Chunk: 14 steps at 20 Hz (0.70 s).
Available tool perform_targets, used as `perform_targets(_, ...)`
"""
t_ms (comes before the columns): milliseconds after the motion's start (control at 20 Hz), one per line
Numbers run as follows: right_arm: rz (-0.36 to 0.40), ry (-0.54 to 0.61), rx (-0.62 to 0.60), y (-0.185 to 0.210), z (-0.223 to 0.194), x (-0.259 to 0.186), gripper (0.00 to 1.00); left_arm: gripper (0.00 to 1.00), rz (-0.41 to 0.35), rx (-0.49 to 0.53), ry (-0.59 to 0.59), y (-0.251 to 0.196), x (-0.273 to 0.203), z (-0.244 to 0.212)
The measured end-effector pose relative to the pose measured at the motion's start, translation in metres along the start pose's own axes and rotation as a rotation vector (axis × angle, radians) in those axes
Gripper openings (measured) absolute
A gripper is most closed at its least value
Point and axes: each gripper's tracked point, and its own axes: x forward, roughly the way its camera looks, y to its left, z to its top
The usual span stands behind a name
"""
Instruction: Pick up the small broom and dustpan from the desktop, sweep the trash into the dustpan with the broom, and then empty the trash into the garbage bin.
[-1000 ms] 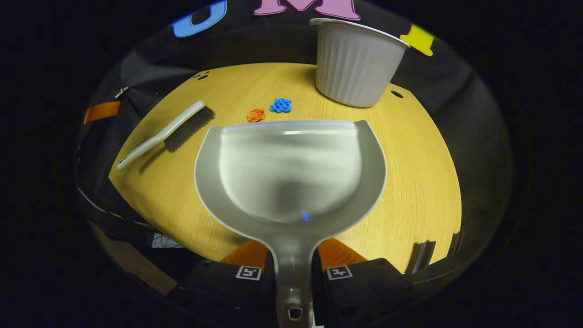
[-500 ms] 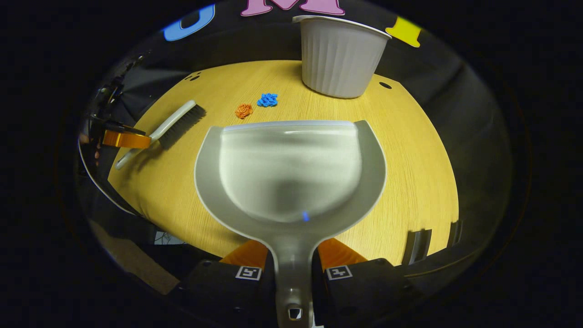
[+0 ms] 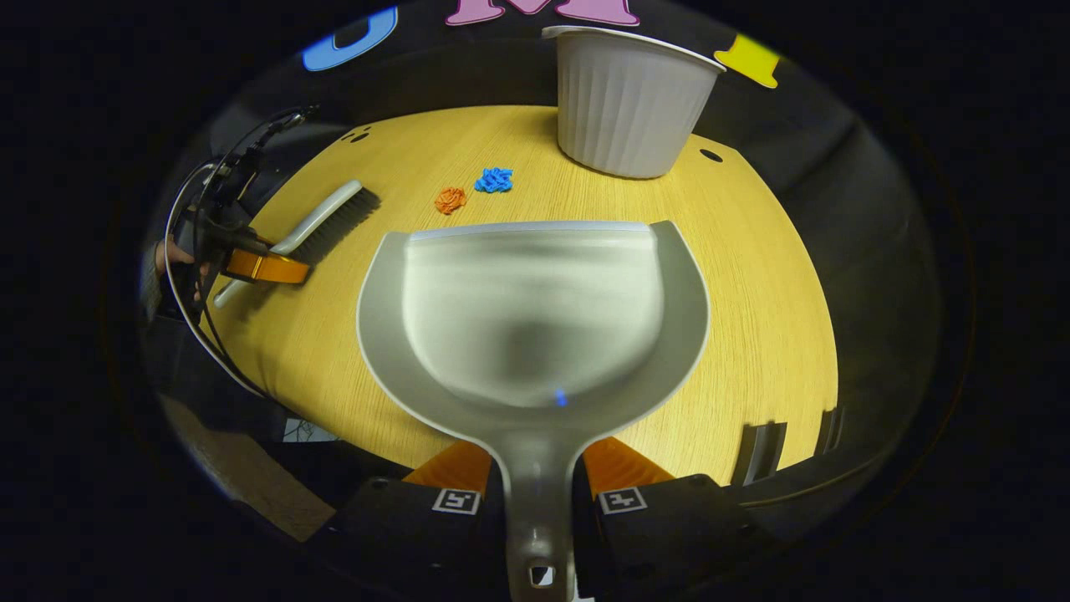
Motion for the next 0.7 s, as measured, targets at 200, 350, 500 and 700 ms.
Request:
perform_targets(200,0.020,0.017,-0.047,0.007,0.003,-0.001,0.37,0.43,0.029,0.026,0.004,0.004,0.003,0.003)
perform_targets(350,0.032,0.042,-0.098,0.011,0.007,-0.004,0.37,0.37,0.029,0.058,0.011,0.002,0.006,0.004)
perform_targets(500,0.023,0.096,-0.173,0.010,0.014,-0.006,0.36,0.27,0.075,0.095,-0.040,0.008,0.000,0.020)
perform_targets(700,0.024,0.173,-0.270,0.003,0.025,-0.008,0.37,0.25,0.086,0.191,-0.138,0.000,-0.010,0.073)
